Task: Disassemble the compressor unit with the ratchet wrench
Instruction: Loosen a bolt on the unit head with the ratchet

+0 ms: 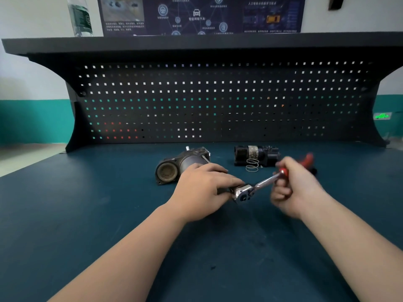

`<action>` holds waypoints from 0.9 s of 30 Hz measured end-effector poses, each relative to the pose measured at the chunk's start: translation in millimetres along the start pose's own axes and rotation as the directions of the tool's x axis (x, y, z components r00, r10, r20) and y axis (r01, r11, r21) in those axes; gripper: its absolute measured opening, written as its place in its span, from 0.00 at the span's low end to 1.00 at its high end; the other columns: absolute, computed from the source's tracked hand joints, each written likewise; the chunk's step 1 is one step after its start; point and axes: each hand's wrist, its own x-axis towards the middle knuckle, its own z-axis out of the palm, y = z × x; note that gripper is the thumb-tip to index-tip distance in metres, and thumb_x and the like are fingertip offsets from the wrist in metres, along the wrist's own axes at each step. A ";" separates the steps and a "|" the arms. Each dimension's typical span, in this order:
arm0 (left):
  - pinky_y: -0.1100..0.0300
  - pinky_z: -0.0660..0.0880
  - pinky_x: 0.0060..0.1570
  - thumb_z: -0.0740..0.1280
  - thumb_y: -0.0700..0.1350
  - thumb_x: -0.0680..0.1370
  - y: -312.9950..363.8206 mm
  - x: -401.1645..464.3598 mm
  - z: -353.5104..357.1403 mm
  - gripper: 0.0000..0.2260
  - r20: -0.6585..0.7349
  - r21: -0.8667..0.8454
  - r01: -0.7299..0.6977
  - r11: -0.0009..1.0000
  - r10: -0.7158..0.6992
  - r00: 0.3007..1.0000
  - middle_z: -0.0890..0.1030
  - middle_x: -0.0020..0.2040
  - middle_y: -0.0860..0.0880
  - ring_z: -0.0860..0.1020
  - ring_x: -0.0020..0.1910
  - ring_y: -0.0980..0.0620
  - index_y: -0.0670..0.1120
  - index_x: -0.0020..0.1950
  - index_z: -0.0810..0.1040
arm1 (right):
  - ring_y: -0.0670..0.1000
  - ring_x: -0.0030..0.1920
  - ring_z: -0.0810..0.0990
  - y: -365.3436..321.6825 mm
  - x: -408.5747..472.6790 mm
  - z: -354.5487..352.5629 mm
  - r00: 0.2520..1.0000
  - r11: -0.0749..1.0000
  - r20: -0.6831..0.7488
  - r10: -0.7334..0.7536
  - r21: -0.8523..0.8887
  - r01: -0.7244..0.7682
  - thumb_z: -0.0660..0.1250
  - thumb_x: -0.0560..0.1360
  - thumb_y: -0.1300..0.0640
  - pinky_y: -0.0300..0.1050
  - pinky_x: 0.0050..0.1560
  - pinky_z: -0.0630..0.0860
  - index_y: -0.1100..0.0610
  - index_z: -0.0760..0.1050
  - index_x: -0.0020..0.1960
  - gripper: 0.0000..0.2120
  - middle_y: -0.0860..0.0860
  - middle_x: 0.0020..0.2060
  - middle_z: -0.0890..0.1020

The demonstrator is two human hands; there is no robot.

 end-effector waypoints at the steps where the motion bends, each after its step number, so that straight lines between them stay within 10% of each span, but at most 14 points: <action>1: 0.61 0.65 0.49 0.67 0.50 0.71 0.4 0.0 -1.0 0.13 0.006 -0.001 0.001 1.000 -0.001 1.000 0.81 0.50 0.67 0.76 0.57 0.60 0.61 0.54 0.80 | 0.45 0.15 0.56 -4.2 -0.8 2.7 0.981 0.983 0.062 -0.181 -0.008 0.182 0.65 0.74 0.55 0.33 0.19 0.54 0.55 0.66 0.34 0.13 0.47 0.17 0.63; 6: 0.62 0.61 0.51 0.68 0.47 0.71 0.7 -0.8 -1.1 0.11 0.012 -0.054 0.046 0.997 -0.046 0.999 0.82 0.48 0.64 0.75 0.58 0.60 0.58 0.51 0.82 | 0.48 0.17 0.63 -7.5 -18.0 11.7 0.748 0.724 0.251 -0.614 -0.197 0.661 0.69 0.75 0.53 0.37 0.19 0.61 0.55 0.70 0.36 0.13 0.49 0.18 0.68; 10: 0.61 0.61 0.50 0.69 0.47 0.70 4.9 -0.1 1.0 0.10 -0.034 -0.035 0.043 0.998 -0.044 0.998 0.83 0.45 0.61 0.78 0.56 0.58 0.56 0.49 0.83 | 0.45 0.15 0.59 -1.1 -3.3 2.2 0.991 0.983 -0.043 -0.129 -0.136 0.122 0.65 0.74 0.53 0.35 0.20 0.57 0.54 0.66 0.34 0.13 0.48 0.18 0.65; 14: 0.59 0.64 0.54 0.69 0.49 0.72 3.1 1.3 -2.6 0.13 0.043 -0.041 0.063 0.997 -0.062 0.997 0.81 0.50 0.63 0.74 0.59 0.60 0.61 0.55 0.80 | 0.45 0.13 0.57 19.3 4.2 -2.3 0.960 0.963 -0.078 0.270 0.051 -0.266 0.61 0.73 0.53 0.37 0.24 0.55 0.52 0.61 0.32 0.13 0.46 0.15 0.62; 18: 0.62 0.60 0.55 0.68 0.52 0.74 0.7 2.5 -9.1 0.14 0.129 -0.066 0.050 0.997 -0.041 0.991 0.78 0.55 0.68 0.70 0.61 0.63 0.64 0.58 0.77 | 0.45 0.15 0.57 6.4 3.2 7.6 0.980 0.979 -0.010 -0.198 0.049 0.198 0.65 0.75 0.52 0.36 0.23 0.56 0.55 0.67 0.35 0.13 0.47 0.16 0.61; 23: 0.64 0.58 0.55 0.71 0.47 0.70 1.8 2.7 -5.1 0.11 0.079 -0.126 0.127 0.984 -0.117 0.990 0.82 0.49 0.61 0.71 0.61 0.64 0.59 0.51 0.82 | 0.46 0.19 0.65 -4.9 -21.0 13.1 0.705 0.690 0.303 -0.641 -0.174 0.703 0.69 0.73 0.46 0.37 0.19 0.63 0.46 0.74 0.33 0.11 0.47 0.20 0.69; 27: 0.67 0.56 0.52 0.71 0.48 0.70 4.2 3.3 -3.9 0.11 0.053 -0.112 0.128 0.985 -0.123 0.991 0.82 0.49 0.59 0.73 0.60 0.63 0.59 0.51 0.82 | 0.45 0.16 0.59 0.4 -7.8 5.3 0.972 0.965 -0.035 -0.233 -0.133 0.227 0.65 0.75 0.51 0.33 0.20 0.57 0.54 0.66 0.34 0.14 0.48 0.18 0.65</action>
